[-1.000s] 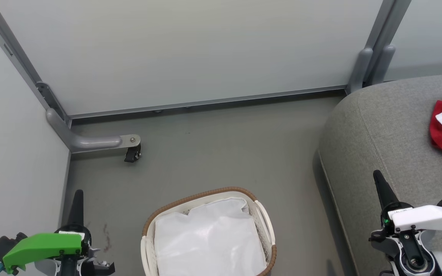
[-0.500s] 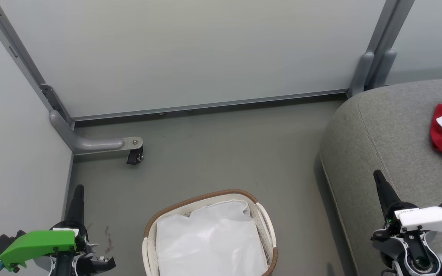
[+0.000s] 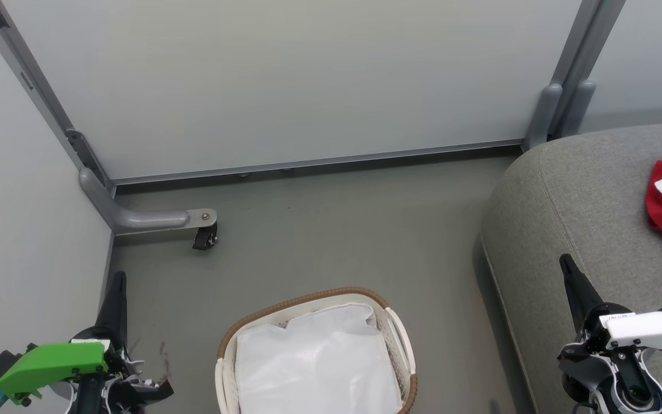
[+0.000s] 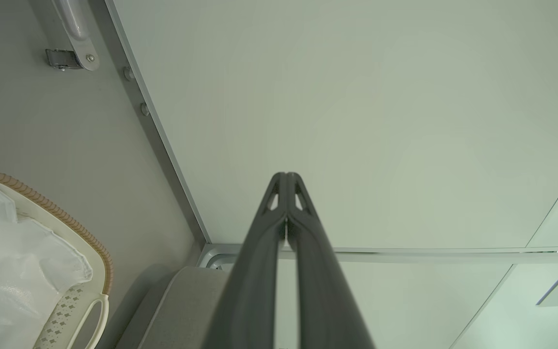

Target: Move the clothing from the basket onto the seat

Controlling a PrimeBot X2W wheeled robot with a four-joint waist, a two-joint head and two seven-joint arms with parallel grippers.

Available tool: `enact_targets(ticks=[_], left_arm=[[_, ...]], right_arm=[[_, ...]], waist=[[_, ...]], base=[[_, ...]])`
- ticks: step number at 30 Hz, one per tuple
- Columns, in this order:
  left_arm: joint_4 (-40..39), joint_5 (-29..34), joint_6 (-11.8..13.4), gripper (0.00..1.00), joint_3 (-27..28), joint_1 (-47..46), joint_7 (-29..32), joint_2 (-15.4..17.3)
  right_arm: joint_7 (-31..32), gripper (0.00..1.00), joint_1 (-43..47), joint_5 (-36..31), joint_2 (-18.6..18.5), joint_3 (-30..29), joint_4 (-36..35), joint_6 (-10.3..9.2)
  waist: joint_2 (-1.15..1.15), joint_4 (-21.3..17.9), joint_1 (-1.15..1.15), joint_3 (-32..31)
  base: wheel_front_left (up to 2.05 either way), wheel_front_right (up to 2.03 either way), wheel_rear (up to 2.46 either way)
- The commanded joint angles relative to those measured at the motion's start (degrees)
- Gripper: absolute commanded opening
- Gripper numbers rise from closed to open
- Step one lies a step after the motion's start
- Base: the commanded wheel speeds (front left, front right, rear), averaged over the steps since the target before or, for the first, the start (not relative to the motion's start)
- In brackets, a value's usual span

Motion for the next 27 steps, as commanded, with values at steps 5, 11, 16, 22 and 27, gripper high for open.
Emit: enact_targets(ticks=[5,11,16,22,27], left_arm=[[-0.52,-2.6,-0.16,0.0,0.24,-0.96,0.69,0.39],[-0.47,-2.6,-0.16,0.0,0.23,-0.86,0.77,0.38],[-0.47,-2.59,-0.16,0.0,0.23,-0.86,0.77,0.38],[-0.45,-2.6,-0.16,0.0,0.22,-0.86,0.77,0.38],[-0.44,-2.58,-0.16,0.0,0.22,-0.86,0.76,0.38]], right_arm=[[0.72,0.0,0.82,2.61,-0.38,-0.26,-0.53,-0.02],[0.77,0.0,0.85,2.68,-0.37,-0.26,-0.51,-0.02],[0.76,0.0,0.85,2.68,-0.37,-0.26,-0.5,-0.02],[0.76,0.0,0.85,2.68,-0.37,-0.25,-0.5,-0.02],[0.76,0.0,0.85,2.68,-0.37,-0.25,-0.5,-0.02]], waist=[[0.0,0.15,0.0,-0.26],[0.0,0.17,0.0,-0.3],[0.0,0.17,0.0,-0.3],[0.0,0.17,0.0,-0.3],[0.0,0.17,0.0,-0.3]], base=[[0.0,0.0,0.0],[0.0,0.0,0.0],[0.0,0.0,0.0],[0.0,0.0,0.0],[0.0,0.0,0.0]])
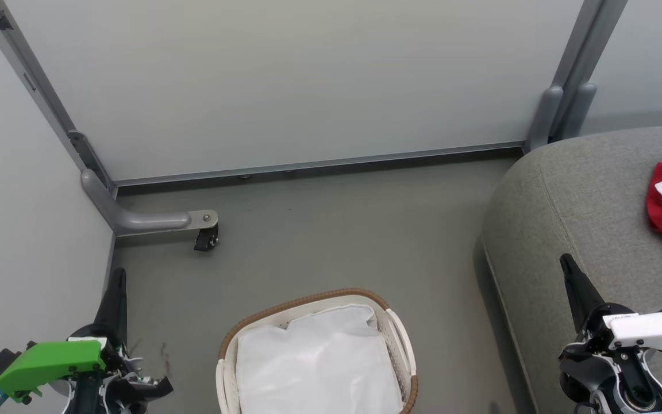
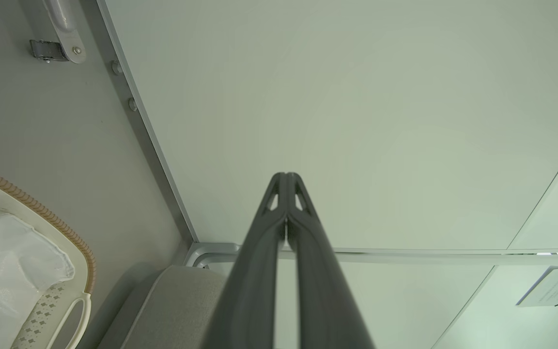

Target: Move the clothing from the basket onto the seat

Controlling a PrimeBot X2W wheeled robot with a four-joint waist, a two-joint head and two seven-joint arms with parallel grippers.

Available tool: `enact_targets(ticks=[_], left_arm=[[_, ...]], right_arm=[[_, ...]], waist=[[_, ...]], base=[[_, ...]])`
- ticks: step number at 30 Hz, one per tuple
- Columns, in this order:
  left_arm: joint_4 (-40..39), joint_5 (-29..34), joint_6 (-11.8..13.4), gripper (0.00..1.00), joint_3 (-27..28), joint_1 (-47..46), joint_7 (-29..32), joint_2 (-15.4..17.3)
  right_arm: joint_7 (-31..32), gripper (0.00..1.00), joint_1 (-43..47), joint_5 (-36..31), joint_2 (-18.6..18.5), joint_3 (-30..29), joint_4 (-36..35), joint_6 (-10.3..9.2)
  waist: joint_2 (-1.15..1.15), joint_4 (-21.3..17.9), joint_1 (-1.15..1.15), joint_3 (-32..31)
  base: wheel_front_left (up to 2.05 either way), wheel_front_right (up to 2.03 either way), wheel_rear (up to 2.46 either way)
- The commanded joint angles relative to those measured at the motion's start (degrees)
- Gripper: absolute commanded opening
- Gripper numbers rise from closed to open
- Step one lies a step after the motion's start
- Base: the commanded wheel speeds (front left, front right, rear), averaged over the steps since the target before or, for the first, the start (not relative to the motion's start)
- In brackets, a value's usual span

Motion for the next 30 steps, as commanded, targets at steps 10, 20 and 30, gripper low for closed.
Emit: enact_targets(ticks=[10,20,30], left_arm=[[-0.03,-0.19,-0.16,0.0,0.13,-0.59,0.19,0.36],[-0.01,-0.19,-0.16,0.0,0.12,-0.58,0.19,0.36],[-0.01,-0.2,-0.16,0.0,0.12,-0.58,0.18,0.36]], right_arm=[[0.18,0.0,0.63,0.17,-0.34,-0.14,-0.13,-0.02],[0.18,0.0,0.63,0.17,-0.34,-0.13,-0.13,-0.02],[0.19,0.0,0.64,0.17,-0.34,-0.13,-0.13,-0.02]], waist=[[0.0,0.0,0.0,0.0],[0.0,0.0,0.0,0.0],[0.0,0.0,0.0,0.0]], base=[[0.0,0.0,0.0],[0.0,0.0,0.0],[0.0,0.0,0.0]])
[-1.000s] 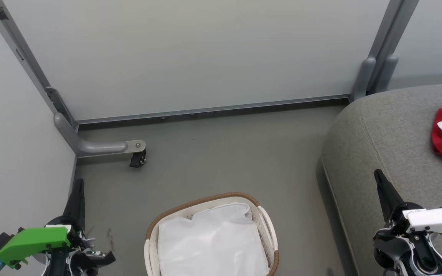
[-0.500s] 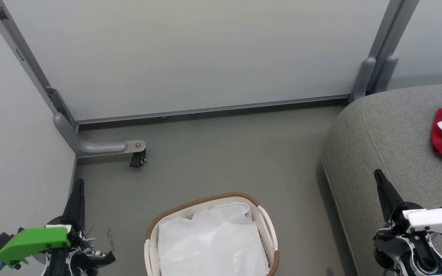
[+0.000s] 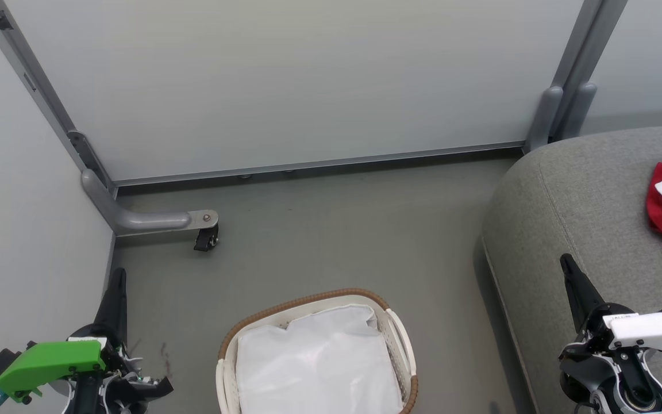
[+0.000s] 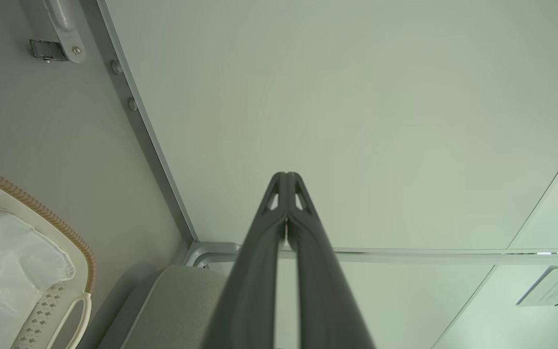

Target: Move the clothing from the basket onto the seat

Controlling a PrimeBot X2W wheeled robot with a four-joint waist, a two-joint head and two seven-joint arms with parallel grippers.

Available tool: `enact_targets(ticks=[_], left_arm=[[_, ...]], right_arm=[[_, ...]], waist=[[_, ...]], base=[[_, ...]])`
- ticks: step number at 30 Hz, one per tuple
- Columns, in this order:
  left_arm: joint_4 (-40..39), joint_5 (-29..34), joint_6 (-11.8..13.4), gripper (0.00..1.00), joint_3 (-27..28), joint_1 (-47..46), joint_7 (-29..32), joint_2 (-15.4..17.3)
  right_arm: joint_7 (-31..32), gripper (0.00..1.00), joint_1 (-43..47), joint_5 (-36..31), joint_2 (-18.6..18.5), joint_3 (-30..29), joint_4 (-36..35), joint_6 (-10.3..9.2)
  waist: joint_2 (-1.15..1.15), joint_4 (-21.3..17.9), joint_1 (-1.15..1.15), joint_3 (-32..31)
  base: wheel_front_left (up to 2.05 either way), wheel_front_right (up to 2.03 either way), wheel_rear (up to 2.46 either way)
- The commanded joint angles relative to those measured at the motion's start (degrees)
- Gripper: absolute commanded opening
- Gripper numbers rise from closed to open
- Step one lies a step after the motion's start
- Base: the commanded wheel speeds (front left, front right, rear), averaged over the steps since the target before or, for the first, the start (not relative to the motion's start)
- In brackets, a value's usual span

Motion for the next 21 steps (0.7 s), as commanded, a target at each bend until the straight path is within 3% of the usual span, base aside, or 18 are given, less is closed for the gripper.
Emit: enact_targets(ticks=[1,21], left_arm=[[-0.03,-0.19,-0.16,0.0,0.12,-0.57,0.18,0.36],[-0.04,-0.18,-0.16,0.0,0.11,-0.57,0.18,0.36]], right_arm=[[0.18,0.0,0.63,0.17,-0.34,-0.13,-0.13,-0.02],[0.18,0.0,0.63,0.18,-0.34,-0.13,-0.13,-0.02]], waist=[[0.0,0.0,0.0,0.0],[0.0,0.0,0.0,0.0]], base=[[0.0,0.0,0.0],[0.0,0.0,0.0]])
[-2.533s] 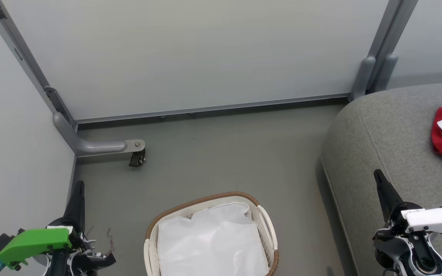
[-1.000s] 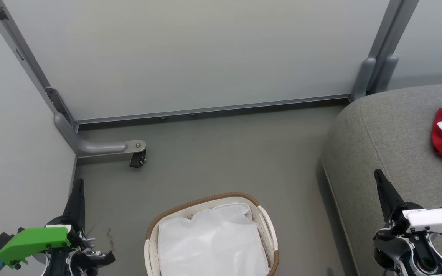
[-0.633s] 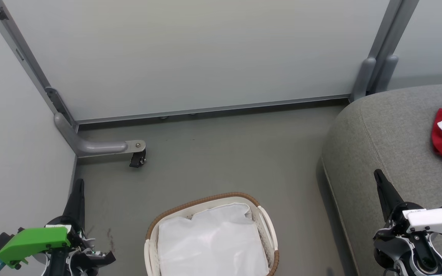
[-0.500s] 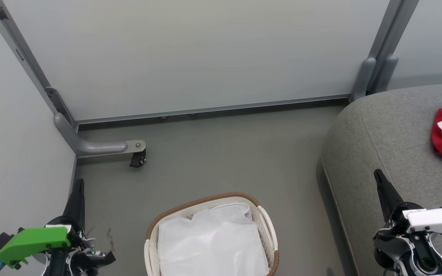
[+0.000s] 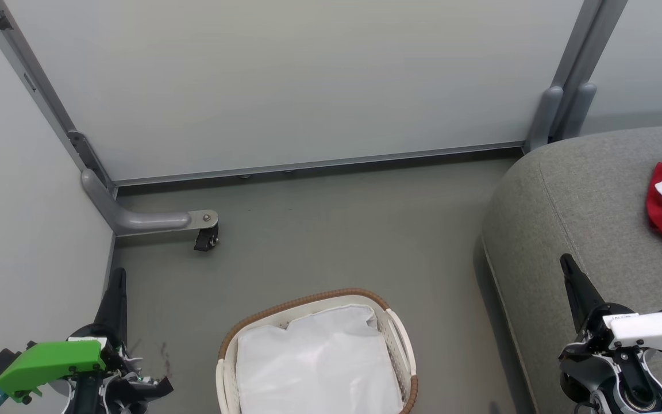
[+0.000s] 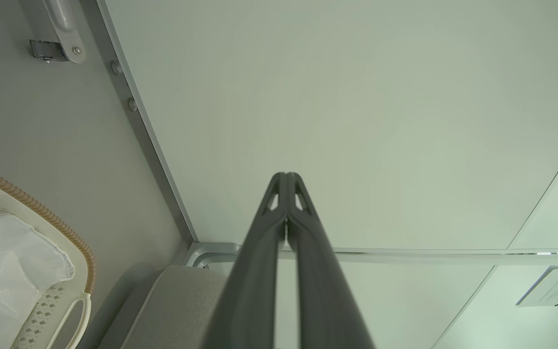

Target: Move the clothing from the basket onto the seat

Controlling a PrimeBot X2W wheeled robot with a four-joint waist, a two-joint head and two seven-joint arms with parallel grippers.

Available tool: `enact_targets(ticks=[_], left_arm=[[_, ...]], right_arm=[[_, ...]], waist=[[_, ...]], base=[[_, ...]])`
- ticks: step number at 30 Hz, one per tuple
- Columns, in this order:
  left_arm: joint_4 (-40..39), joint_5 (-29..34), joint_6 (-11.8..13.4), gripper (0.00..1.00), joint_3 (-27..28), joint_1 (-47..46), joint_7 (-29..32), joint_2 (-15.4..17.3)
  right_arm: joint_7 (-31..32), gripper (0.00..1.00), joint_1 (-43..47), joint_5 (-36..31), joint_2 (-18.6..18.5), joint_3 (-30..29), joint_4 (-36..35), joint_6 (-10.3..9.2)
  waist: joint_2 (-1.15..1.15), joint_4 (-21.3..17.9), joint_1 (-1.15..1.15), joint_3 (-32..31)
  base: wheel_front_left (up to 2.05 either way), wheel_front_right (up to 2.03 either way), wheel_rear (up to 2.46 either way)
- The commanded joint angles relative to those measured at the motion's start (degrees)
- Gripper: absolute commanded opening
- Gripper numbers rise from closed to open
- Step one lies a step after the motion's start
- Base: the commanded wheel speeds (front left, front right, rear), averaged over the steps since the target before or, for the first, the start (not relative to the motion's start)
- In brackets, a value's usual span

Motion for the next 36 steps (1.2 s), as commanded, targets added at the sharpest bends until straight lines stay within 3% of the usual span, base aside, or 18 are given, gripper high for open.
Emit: enact_targets(ticks=[1,36], left_arm=[[-0.06,-0.17,-0.16,0.0,0.11,-0.57,0.18,0.36],[-0.06,-0.18,-0.16,0.0,0.1,-0.57,0.17,0.36]], right_arm=[[0.19,0.0,0.63,0.18,-0.34,-0.13,-0.13,-0.02],[0.18,0.0,0.63,0.18,-0.35,-0.12,-0.13,-0.02]], waist=[[0.0,0.0,0.0,0.0],[0.0,0.0,0.0,0.0]], base=[[0.0,0.0,0.0],[0.0,0.0,0.0]])
